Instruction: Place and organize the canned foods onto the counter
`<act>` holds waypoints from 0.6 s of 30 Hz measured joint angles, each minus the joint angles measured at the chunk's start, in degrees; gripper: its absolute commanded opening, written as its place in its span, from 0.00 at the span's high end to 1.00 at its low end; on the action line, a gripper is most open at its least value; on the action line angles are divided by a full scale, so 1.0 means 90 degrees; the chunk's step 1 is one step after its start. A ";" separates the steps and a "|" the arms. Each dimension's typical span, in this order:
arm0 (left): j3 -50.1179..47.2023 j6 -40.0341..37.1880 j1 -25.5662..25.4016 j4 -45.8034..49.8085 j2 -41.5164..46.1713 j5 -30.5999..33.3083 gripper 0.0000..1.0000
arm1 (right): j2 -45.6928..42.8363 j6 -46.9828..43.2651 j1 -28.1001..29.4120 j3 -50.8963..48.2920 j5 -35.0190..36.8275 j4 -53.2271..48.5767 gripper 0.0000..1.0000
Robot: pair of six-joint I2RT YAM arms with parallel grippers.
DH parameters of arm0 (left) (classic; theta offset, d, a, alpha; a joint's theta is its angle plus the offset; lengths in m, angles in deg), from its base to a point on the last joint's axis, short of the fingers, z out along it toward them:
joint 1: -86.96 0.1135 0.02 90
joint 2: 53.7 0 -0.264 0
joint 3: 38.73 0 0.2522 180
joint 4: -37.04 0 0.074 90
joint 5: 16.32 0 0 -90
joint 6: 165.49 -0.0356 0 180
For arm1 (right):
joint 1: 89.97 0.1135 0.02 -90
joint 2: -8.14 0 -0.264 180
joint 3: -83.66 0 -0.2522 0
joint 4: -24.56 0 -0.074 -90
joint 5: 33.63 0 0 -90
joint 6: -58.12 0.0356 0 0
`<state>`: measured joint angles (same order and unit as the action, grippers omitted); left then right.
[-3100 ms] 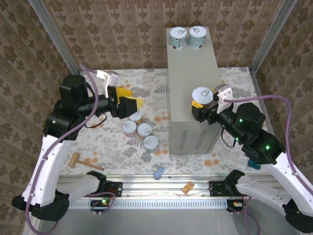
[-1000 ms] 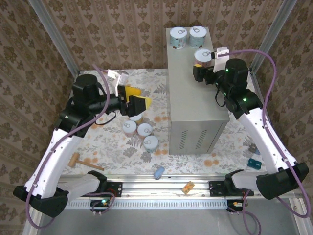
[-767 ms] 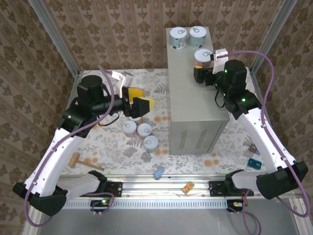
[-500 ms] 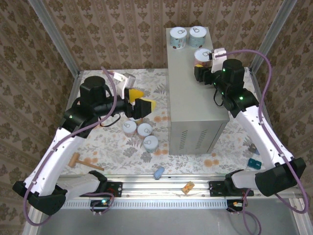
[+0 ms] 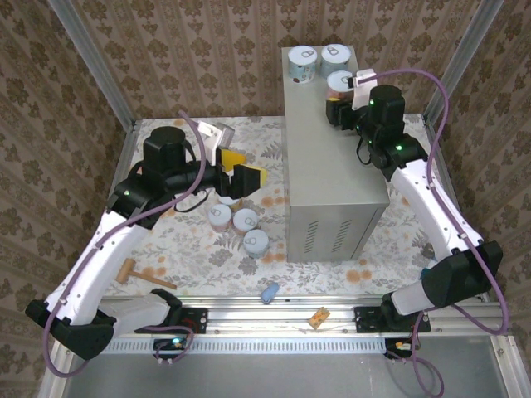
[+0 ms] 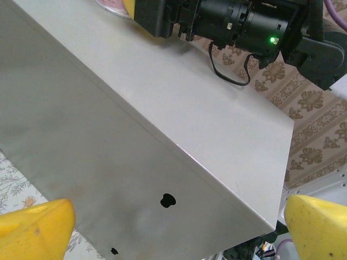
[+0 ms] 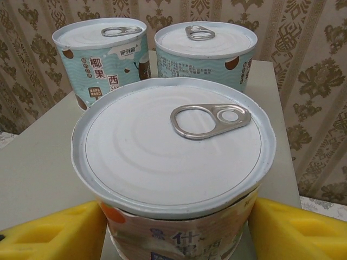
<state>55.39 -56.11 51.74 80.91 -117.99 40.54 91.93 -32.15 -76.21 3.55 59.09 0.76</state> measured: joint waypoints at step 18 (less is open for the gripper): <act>0.0000 -0.0114 0.0000 -0.0012 -0.0056 0.0007 0.00 | 0.0384 -0.0024 -0.0066 0.0355 -0.0095 0.0007 0.30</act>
<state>55.39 -57.14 51.74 80.80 -118.50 40.60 95.38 -32.37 -76.80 6.74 58.24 0.83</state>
